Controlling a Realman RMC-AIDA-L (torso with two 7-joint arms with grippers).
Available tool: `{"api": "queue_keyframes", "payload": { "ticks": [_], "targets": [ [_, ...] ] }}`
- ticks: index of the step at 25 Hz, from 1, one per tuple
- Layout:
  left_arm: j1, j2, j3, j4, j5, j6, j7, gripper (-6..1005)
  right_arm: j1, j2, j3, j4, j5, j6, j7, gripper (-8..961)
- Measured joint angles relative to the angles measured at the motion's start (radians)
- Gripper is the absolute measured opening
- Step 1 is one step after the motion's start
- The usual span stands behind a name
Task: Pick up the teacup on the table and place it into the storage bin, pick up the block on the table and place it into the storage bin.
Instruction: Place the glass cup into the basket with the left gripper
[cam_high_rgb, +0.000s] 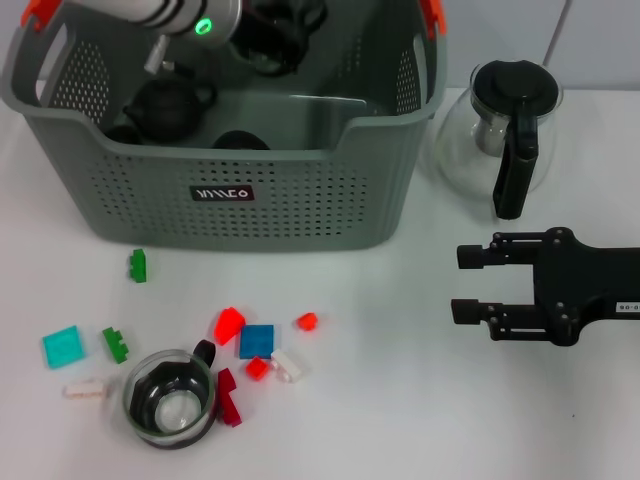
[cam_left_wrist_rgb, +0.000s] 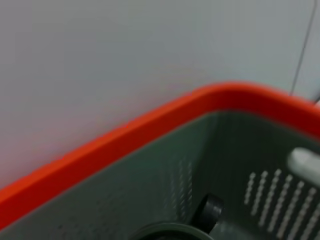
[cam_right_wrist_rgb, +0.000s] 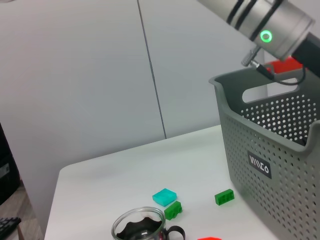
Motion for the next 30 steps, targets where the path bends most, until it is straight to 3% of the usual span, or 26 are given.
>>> {"api": "queue_keyframes", "payload": {
  "ticks": [6, 18, 30],
  "targets": [
    [-0.005, -0.005, 0.0, 0.036, 0.028, -0.036, -0.004, 51, -0.002, -0.001, 0.0, 0.001, 0.001, -0.006, 0.0, 688],
    [0.001, -0.055, 0.114, 0.08, 0.032, -0.18, 0.007, 52, -0.005, -0.004, 0.0, 0.002, -0.003, -0.006, 0.0, 686],
    [0.002, -0.054, 0.11, 0.085, 0.034, -0.183, -0.002, 54, -0.002, -0.004, 0.0, 0.002, -0.004, -0.006, 0.0, 686]
  ]
}}
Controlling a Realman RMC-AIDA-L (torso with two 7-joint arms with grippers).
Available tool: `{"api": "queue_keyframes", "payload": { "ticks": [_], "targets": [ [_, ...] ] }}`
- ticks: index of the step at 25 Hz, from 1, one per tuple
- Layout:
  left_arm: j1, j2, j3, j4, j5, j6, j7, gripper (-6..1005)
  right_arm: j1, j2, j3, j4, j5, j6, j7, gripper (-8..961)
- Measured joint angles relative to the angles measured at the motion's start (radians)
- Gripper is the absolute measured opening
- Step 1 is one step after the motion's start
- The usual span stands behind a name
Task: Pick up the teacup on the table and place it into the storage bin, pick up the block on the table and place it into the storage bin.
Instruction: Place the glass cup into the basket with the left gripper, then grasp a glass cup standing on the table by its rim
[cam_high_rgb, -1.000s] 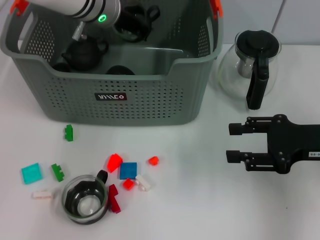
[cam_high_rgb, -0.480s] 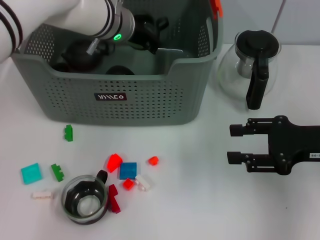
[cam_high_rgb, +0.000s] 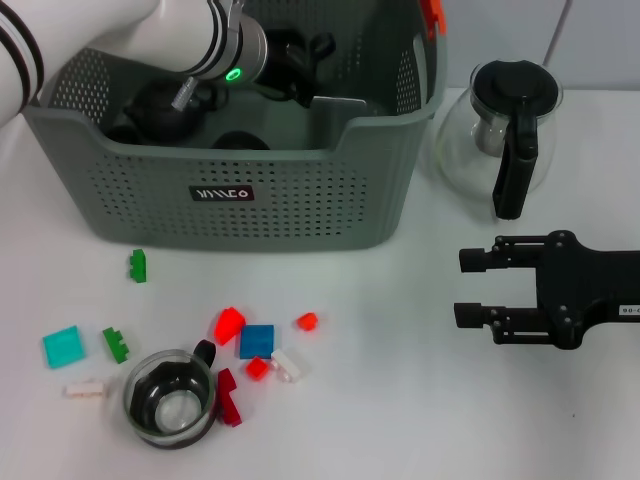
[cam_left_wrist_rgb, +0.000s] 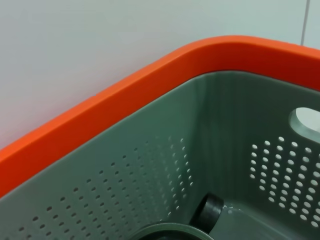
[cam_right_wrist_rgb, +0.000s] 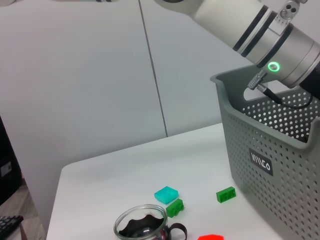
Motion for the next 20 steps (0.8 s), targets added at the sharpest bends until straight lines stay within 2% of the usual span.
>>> {"api": "queue_keyframes", "payload": {
  "ticks": [8, 11, 12, 13, 14, 17, 19, 20],
  "targets": [
    [-0.033, 0.015, -0.001, 0.066, 0.002, 0.001, -0.014, 68, 0.003, -0.001, 0.0, 0.0, -0.001, 0.0, 0.0, 687],
    [-0.033, 0.015, -0.002, 0.052, 0.002, 0.011, -0.025, 202, 0.003, -0.001, 0.0, 0.0, -0.001, -0.001, 0.0, 687],
    [-0.018, 0.014, -0.016, -0.003, -0.005, 0.052, -0.038, 246, 0.003, -0.002, 0.0, 0.0, -0.001, -0.001, 0.0, 687],
    [-0.018, 0.014, -0.016, -0.003, -0.005, 0.052, -0.038, 283, 0.001, -0.003, 0.0, 0.0, -0.001, -0.001, 0.0, 687],
    [-0.001, 0.011, -0.03, -0.046, -0.012, 0.085, -0.038, 320, 0.001, -0.003, 0.0, 0.0, -0.001, -0.001, 0.0, 687],
    [0.097, -0.014, -0.109, -0.311, -0.069, 0.247, -0.02, 430, 0.0, -0.004, 0.0, -0.001, -0.001, -0.002, 0.0, 687],
    [0.169, -0.024, -0.157, -0.498, -0.144, 0.362, -0.007, 438, 0.0, -0.004, 0.0, -0.001, -0.001, -0.003, 0.0, 687],
    [0.204, -0.021, -0.182, -0.576, -0.197, 0.436, -0.006, 441, 0.0, -0.004, 0.0, -0.001, -0.001, -0.003, 0.0, 687]
  ]
}}
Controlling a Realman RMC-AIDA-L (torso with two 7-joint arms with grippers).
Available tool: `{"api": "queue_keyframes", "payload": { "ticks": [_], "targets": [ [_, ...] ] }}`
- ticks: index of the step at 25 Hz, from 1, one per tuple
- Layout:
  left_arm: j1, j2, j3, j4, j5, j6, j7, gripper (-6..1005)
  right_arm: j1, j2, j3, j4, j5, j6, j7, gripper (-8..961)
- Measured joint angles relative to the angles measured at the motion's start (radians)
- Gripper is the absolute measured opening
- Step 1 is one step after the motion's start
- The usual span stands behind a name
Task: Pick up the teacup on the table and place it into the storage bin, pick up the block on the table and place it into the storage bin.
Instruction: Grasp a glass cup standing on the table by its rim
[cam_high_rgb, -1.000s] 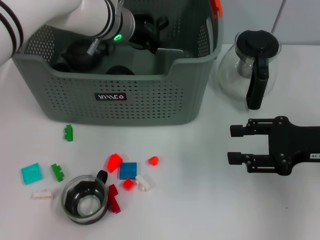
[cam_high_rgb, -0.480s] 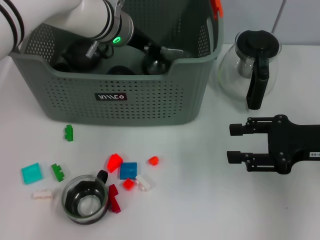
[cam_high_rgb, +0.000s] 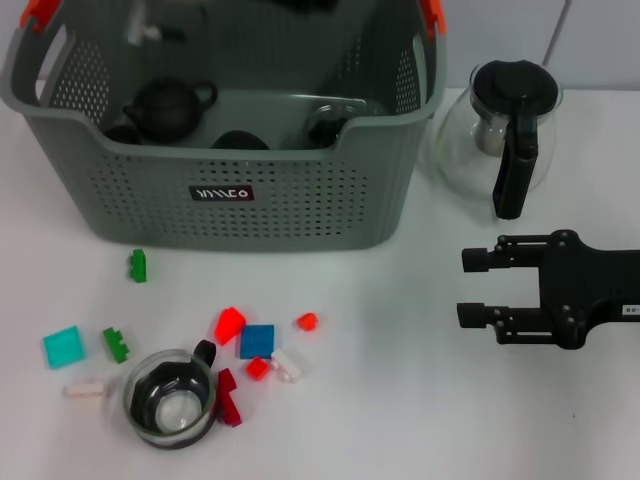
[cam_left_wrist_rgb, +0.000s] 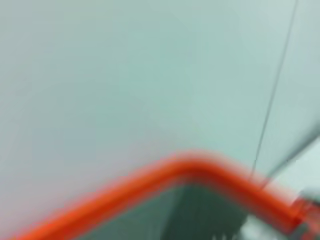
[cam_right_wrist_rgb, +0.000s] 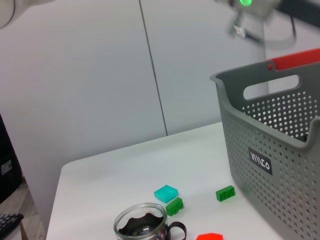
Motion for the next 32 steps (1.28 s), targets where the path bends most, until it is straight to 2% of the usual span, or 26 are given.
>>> {"api": "queue_keyframes", "payload": {
  "ticks": [2, 7, 11, 16, 18, 21, 24, 27, 32],
  "targets": [
    [0.06, 0.016, -0.053, -0.111, -0.114, 0.143, 0.002, 449, 0.001, 0.0, 0.0, 0.0, 0.0, -0.001, 0.0, 687],
    [0.185, 0.035, -0.182, -0.221, -0.328, 0.397, 0.026, 447, 0.004, 0.0, 0.0, 0.0, 0.0, -0.002, 0.0, 688],
    [0.276, 0.025, -0.281, -0.276, -0.401, 0.606, 0.156, 446, 0.006, 0.0, 0.0, -0.001, 0.0, -0.002, 0.0, 688],
    [0.35, 0.011, -0.372, -0.296, -0.417, 0.847, 0.326, 445, 0.013, 0.0, -0.004, -0.001, 0.0, -0.001, 0.011, 688],
    [0.383, 0.019, -0.35, -0.303, -0.406, 0.912, 0.372, 444, 0.015, 0.0, -0.006, 0.0, 0.0, 0.0, 0.012, 688],
    [0.441, 0.036, -0.247, -0.312, -0.349, 0.934, 0.429, 443, 0.016, 0.0, -0.006, 0.0, 0.0, 0.002, 0.012, 688],
    [0.464, 0.032, -0.183, -0.313, -0.251, 0.934, 0.488, 443, 0.016, 0.0, -0.008, 0.0, -0.001, 0.005, 0.012, 688],
    [0.463, 0.018, -0.143, -0.314, -0.162, 0.912, 0.519, 442, 0.015, 0.0, -0.007, 0.001, -0.001, 0.005, 0.012, 688],
    [0.421, 0.015, -0.111, -0.306, 0.002, 0.882, 0.491, 449, 0.012, 0.0, -0.007, 0.001, -0.002, 0.006, 0.012, 687]
  ]
}}
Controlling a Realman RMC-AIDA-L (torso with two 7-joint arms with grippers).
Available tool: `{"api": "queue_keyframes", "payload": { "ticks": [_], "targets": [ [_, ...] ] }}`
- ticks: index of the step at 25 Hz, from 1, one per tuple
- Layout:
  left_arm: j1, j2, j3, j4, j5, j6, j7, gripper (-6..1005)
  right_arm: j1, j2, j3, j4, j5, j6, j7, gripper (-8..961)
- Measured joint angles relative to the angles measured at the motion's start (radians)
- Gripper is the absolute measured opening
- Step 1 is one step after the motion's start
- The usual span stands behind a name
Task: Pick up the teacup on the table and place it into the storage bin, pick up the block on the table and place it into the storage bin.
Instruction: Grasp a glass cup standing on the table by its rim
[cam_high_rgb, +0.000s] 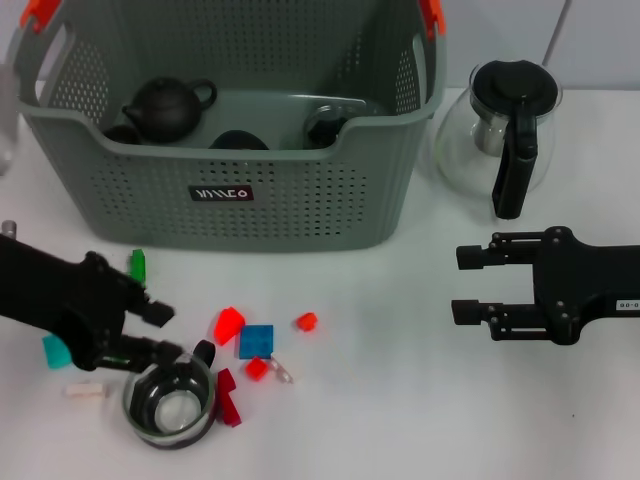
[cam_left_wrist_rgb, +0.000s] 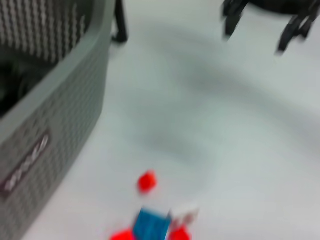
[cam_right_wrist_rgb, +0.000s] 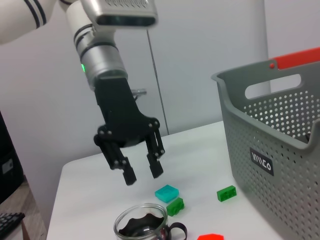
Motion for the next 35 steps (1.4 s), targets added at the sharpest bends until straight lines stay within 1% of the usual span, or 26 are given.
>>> {"api": "queue_keyframes", "payload": {
  "ticks": [2, 3, 5, 6, 8, 10, 14, 19, 24, 35],
  "targets": [
    [-0.029, -0.014, 0.002, 0.006, 0.1, -0.008, -0.012, 447, -0.001, 0.0, 0.002, 0.0, 0.0, 0.001, 0.0, 687],
    [-0.034, -0.018, 0.003, 0.007, 0.12, -0.01, -0.013, 446, -0.001, 0.0, 0.003, 0.0, 0.0, 0.001, 0.0, 687],
    [-0.055, -0.037, 0.004, 0.012, 0.195, -0.033, -0.014, 444, -0.001, 0.0, 0.005, 0.0, 0.0, 0.002, 0.0, 687],
    [-0.067, -0.051, 0.004, 0.018, 0.228, -0.048, -0.014, 444, 0.0, 0.0, 0.005, 0.0, 0.0, 0.002, 0.0, 687],
    [-0.08, -0.062, 0.007, 0.029, 0.262, -0.068, -0.014, 442, 0.0, 0.0, 0.005, 0.0, 0.0, 0.003, 0.0, 687],
    [-0.095, -0.069, 0.018, 0.053, 0.291, -0.083, -0.02, 440, 0.001, 0.0, 0.005, 0.0, 0.0, 0.003, 0.0, 687],
    [-0.113, -0.069, 0.063, 0.098, 0.339, -0.131, -0.066, 440, 0.002, 0.0, 0.006, 0.0, 0.0, 0.003, 0.0, 686],
    [-0.114, -0.07, 0.109, 0.12, 0.374, -0.181, -0.089, 434, 0.003, 0.0, 0.006, 0.0, 0.0, 0.003, 0.0, 686],
    [-0.115, -0.068, 0.151, 0.133, 0.378, -0.208, -0.114, 415, 0.003, -0.003, 0.005, 0.0, 0.0, 0.003, 0.0, 686],
    [-0.118, -0.071, 0.244, 0.183, 0.404, -0.272, -0.162, 373, 0.002, -0.005, 0.006, 0.0, 0.0, 0.003, 0.0, 687]
  ]
}}
